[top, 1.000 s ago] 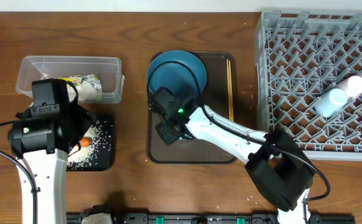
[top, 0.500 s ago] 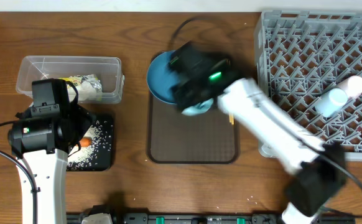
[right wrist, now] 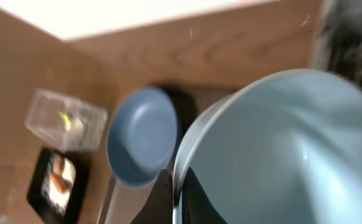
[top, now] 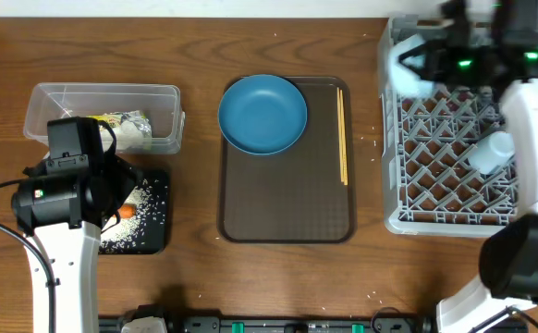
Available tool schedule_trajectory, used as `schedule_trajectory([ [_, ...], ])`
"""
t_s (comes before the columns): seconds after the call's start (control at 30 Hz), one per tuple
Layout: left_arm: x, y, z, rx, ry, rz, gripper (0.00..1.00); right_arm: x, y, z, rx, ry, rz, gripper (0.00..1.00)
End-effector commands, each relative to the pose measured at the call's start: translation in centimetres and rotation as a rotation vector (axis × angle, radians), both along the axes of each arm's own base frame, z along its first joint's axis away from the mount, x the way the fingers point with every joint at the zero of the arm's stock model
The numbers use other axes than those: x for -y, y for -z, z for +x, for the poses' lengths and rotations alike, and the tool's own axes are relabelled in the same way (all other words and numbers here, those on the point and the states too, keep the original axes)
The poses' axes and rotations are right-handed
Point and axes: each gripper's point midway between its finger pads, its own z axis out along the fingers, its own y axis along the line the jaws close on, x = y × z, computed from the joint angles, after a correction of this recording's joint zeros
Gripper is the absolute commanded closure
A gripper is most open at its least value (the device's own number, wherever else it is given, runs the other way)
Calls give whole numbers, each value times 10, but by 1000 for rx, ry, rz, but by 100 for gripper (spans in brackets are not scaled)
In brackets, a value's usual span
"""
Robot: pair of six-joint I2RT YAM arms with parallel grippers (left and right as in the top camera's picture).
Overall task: Sort waste into correct bins and load items into the dishwasher rack
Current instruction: 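Lift the light-blue bowl and carry it to the rack, then set the bowl upside down in the rack and release it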
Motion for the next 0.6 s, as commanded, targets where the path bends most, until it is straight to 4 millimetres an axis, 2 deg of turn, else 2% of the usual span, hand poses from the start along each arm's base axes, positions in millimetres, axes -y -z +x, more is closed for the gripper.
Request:
schedule_trajectory([
  [0.0,-3,1,-2,-6,-24,6,2,15,1,9,38,-47,109,99],
  [0.1,-3,1,-2,-6,-24,6,2,44,22,29,24,26,133,99],
  [0.3,-3,1,-2,-6,-24,6,2,77,57,59,20,106,169,99],
  [0.43,-3,1,-2,-6,-24,6,2,81,65,70,61,61,264,99],
  [0.57,-3,1,-2,-6,-24,6,2,94,77,76,44,101,285,99],
])
